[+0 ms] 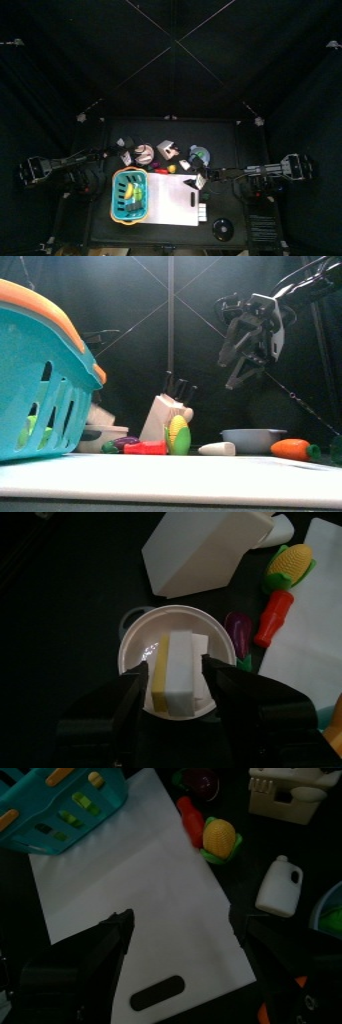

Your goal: Put egg sushi in pot

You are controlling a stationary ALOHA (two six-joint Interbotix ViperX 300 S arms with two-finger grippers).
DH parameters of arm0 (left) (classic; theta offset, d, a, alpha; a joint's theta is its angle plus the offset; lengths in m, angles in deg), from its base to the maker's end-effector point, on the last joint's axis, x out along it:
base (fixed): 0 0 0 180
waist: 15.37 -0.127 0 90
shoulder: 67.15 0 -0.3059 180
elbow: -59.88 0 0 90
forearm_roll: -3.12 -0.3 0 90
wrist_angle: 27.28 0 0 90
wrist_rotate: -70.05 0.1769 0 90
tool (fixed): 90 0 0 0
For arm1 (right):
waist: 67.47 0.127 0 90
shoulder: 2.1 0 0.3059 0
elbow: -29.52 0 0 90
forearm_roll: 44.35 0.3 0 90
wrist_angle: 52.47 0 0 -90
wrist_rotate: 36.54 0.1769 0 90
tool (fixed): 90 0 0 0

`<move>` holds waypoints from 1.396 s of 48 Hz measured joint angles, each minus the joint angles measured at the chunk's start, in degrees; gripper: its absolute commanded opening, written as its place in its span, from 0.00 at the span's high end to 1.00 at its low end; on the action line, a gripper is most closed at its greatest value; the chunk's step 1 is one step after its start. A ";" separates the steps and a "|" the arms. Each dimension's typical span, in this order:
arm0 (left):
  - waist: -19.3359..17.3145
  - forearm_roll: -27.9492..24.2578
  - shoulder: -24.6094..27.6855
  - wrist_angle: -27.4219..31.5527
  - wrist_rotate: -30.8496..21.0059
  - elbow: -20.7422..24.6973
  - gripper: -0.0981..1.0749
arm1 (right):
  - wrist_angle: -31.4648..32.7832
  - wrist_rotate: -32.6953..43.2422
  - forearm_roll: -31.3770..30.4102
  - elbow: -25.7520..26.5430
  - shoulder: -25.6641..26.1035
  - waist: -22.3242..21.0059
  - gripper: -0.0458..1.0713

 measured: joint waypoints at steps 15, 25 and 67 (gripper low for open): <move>0.00 3.34 -0.79 -0.97 -0.18 0.00 0.16 | -0.09 0.09 0.00 -0.09 -0.26 0.00 0.03; 0.70 7.12 -2.46 -3.60 -0.35 -0.53 0.16 | -0.09 0.09 -0.09 -0.09 -0.53 0.00 0.03; 8.61 8.09 -12.66 -15.73 -0.79 -3.78 0.16 | 0.00 0.00 0.00 0.09 -0.79 -0.09 0.03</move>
